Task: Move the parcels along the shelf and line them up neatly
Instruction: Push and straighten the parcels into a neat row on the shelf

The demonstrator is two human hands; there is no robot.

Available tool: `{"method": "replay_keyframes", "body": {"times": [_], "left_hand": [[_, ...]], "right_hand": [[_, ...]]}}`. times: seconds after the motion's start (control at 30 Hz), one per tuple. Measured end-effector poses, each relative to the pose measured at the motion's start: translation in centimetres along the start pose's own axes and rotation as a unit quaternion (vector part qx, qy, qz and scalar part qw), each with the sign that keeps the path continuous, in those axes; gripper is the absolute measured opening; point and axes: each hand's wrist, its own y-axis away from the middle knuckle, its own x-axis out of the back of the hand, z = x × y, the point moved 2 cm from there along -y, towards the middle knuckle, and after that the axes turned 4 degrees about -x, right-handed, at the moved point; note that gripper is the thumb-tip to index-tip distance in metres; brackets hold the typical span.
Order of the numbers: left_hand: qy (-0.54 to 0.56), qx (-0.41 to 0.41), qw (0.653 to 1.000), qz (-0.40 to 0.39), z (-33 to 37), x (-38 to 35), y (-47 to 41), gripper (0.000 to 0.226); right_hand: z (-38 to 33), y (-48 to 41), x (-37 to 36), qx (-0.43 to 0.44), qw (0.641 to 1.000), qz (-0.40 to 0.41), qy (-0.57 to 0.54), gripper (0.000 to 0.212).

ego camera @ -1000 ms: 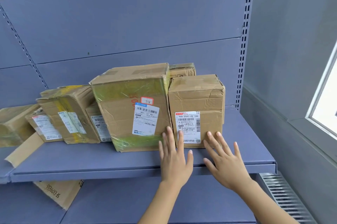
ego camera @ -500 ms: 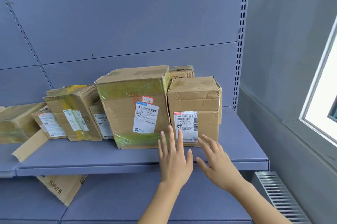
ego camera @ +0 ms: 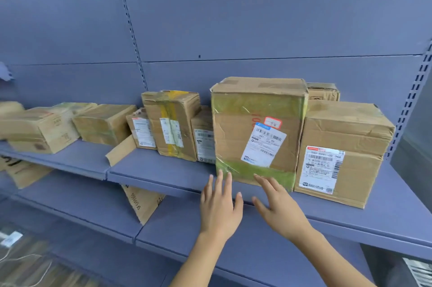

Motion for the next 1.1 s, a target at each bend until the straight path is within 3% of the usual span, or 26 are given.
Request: {"method": "replay_keyframes", "body": {"times": [0.13,0.27,0.4,0.53,0.73,0.93,1.1], "left_hand": [[-0.024,0.059,0.998,-0.001,-7.2,3.8,0.1,0.085],[-0.052,0.117,0.992,0.013,-15.3,7.8,0.7,0.063],[-0.069,0.166,0.983,0.045,-22.3,11.5,2.4,0.089],[-0.095,0.209,0.972,0.058,-28.6,14.7,5.0,0.087],[-0.118,0.275,0.95,0.09,-36.2,18.5,8.5,0.079],[-0.136,0.321,0.931,0.111,-42.0,20.2,8.7,0.059],[-0.131,0.322,0.933,0.091,-46.3,20.7,5.6,0.084]], "right_hand": [[-6.2,-3.7,-4.7,0.039,0.999,-0.028,-0.01,0.055],[-13.1,-7.2,-10.0,0.079,0.995,-0.058,-0.015,0.054],[-19.5,-10.0,-15.2,0.118,0.988,-0.09,-0.035,0.047],[-26.1,-11.8,-20.5,0.163,0.977,-0.127,-0.057,0.047],[-35.0,-13.1,-26.6,0.212,0.96,-0.158,-0.089,0.049],[-39.5,-15.8,-30.5,0.236,0.946,-0.189,-0.115,0.045],[-42.2,-20.8,-33.4,0.243,0.944,-0.187,-0.121,0.044]]}}
